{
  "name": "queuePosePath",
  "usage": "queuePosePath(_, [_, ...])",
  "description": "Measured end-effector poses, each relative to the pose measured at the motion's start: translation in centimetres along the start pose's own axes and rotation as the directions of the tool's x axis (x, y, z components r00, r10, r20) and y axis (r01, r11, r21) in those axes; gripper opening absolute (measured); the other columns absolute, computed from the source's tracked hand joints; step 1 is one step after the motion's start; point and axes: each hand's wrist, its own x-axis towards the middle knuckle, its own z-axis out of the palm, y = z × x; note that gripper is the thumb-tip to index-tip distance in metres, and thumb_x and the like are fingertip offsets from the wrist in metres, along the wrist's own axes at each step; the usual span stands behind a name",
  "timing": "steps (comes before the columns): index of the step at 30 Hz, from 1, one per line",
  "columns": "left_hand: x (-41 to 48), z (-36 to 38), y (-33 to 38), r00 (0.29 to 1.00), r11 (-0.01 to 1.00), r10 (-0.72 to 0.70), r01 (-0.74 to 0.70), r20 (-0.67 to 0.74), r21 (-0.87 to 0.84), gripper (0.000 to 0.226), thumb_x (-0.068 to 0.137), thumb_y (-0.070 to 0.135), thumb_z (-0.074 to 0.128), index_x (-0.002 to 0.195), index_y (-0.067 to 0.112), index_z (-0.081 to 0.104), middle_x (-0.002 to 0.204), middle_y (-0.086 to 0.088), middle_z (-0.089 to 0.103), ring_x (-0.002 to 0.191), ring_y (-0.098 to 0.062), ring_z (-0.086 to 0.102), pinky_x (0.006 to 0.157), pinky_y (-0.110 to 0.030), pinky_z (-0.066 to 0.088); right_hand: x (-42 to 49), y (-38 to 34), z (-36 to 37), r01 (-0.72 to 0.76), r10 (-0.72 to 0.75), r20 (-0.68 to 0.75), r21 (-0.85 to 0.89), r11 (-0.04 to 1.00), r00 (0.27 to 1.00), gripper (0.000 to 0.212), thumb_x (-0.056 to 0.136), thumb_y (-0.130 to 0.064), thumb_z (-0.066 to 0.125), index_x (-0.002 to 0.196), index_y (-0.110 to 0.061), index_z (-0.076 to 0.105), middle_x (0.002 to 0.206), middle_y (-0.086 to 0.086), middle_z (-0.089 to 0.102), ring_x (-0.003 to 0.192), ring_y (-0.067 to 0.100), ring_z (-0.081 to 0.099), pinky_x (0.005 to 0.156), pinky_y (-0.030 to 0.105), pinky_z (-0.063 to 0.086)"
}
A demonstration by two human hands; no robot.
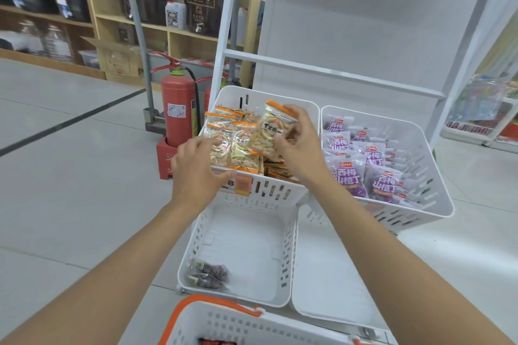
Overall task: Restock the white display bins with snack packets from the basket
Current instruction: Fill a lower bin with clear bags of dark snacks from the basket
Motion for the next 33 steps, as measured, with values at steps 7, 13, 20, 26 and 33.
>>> queuePosePath(7, [-0.1,-0.9,-2.9,0.997,0.999,-0.039,0.039,0.071,-0.003,0.093,0.075,0.050,0.078,0.151,0.028,0.028,0.155,0.002,0.032,0.140,-0.023,0.029,0.109,-0.048,0.029,2.4,1.0,7.1,0.171,-0.028,0.267,-0.532,0.829,0.963,0.060,0.092,-0.021,0.062,0.147,-0.023,0.038,0.145,0.007,0.045,0.137,0.026,0.035,0.113,0.039,0.026])
queuePosePath(13, [-0.4,-0.5,-3.1,0.986,1.000,0.010,-0.007,0.166,-0.017,0.085,0.088,0.047,0.066,0.154,0.039,0.012,0.159,0.002,0.025,0.141,-0.026,0.026,0.107,-0.050,0.032,2.4,1.4,7.8,0.293,-0.071,0.321,-0.726,0.623,0.944,0.073,0.092,-0.043,0.058,0.154,-0.029,0.020,0.160,0.001,0.019,0.147,0.026,0.011,0.117,0.046,0.009])
queuePosePath(20, [-1.6,-1.9,-0.9,0.997,1.000,-0.006,0.005,0.080,0.004,0.070,0.087,0.037,0.071,0.147,0.027,0.038,0.155,-0.005,0.030,0.141,-0.026,0.026,0.110,-0.048,0.029,-0.8,1.4,5.6,0.241,-0.221,0.105,-0.586,0.774,0.969,0.057,0.088,-0.035,0.066,0.141,-0.025,0.047,0.153,0.004,0.035,0.143,0.026,0.026,0.118,0.046,0.019])
queuePosePath(26, [-8.1,-2.6,1.6,0.964,0.998,0.007,0.010,0.265,-0.060,0.051,0.088,0.033,0.070,0.134,0.021,0.052,0.138,-0.002,0.047,0.128,-0.024,0.042,0.105,-0.041,0.037,-9.2,1.4,2.2,0.200,-0.160,0.122,-0.513,0.835,0.980,0.047,0.086,-0.020,0.068,0.131,-0.014,0.056,0.129,0.006,0.054,0.120,0.022,0.050,0.103,0.037,0.039])
queuePosePath(33, [-21.9,-1.6,0.1,0.776,0.995,-0.052,0.091,0.629,-0.030,0.040,0.084,0.036,0.076,0.119,0.020,0.062,0.122,0.000,0.057,0.110,-0.019,0.056,0.093,-0.031,0.045,-25.8,7.8,0.5,-0.081,0.336,0.395,-0.539,0.839,0.855,0.047,0.092,-0.025,0.064,0.136,-0.023,0.050,0.136,0.001,0.049,0.096,0.009,0.051,0.087,0.024,0.044])
